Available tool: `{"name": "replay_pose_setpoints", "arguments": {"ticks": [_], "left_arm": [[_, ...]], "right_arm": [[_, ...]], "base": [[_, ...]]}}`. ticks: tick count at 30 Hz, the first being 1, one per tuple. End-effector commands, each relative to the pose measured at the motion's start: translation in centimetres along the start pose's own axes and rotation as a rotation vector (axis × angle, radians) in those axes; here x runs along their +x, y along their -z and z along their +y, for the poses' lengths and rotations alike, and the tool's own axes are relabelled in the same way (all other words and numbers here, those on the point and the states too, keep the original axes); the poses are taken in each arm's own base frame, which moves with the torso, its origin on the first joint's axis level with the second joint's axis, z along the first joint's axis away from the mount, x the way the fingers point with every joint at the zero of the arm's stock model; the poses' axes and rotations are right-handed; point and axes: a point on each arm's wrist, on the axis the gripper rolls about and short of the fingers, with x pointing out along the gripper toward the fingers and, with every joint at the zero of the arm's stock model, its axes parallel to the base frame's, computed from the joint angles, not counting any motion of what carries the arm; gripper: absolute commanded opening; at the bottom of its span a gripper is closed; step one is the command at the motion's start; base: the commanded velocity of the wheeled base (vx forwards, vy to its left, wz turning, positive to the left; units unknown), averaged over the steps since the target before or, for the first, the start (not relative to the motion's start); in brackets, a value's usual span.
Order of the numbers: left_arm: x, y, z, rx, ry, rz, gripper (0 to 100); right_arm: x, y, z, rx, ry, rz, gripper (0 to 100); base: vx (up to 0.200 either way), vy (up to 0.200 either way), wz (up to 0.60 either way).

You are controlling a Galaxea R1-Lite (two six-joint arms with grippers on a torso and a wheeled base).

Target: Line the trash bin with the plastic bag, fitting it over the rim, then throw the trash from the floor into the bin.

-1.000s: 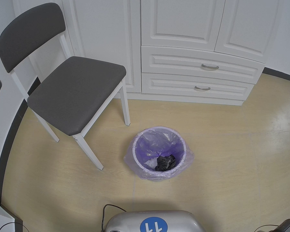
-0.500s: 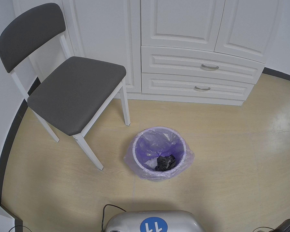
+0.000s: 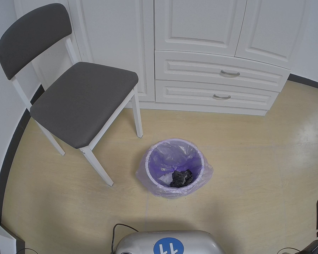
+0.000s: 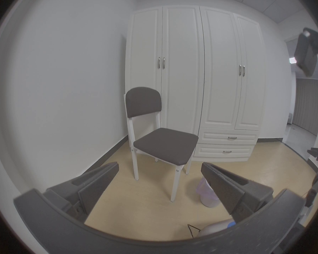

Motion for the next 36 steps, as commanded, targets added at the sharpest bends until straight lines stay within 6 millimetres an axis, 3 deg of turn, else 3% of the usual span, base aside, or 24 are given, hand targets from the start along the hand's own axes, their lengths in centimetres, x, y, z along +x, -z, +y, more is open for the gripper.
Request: {"name": "replay_pose_setpoints", "arguments": {"ticks": [1, 4, 6, 9, 36], "left_arm": [[2.5, 5.4, 0.1, 0.016, -0.011, 0.040, 100], [3.6, 7.7, 0.1, 0.018, 0.013, 0.027, 100], [3.7, 8.2, 0.0, 0.018, 0.051, 0.037, 100], [3.7, 8.3, 0.0, 0.020, 0.059, 0.046, 100], [3.7, 8.6, 0.0, 0.047, 0.067, 0.073, 100]], "right_arm": [[0.0, 2.7, 0.1, -0.043, -0.051, 0.124, 100], [0.0, 2.6, 0.2, -0.044, -0.075, 0.114, 100], [0.0, 2.6, 0.2, -0.050, -0.102, 0.118, 100], [-0.2, 3.4, 0.2, -0.044, -0.110, 0.221, 100], [-0.1, 3.3, 0.2, -0.036, -0.103, 0.183, 100]], "base": [[0.000, 0.000, 0.00], [0.000, 0.000, 0.00], [0.000, 0.000, 0.00], [0.000, 0.000, 0.00], [0.000, 0.000, 0.00]]}}
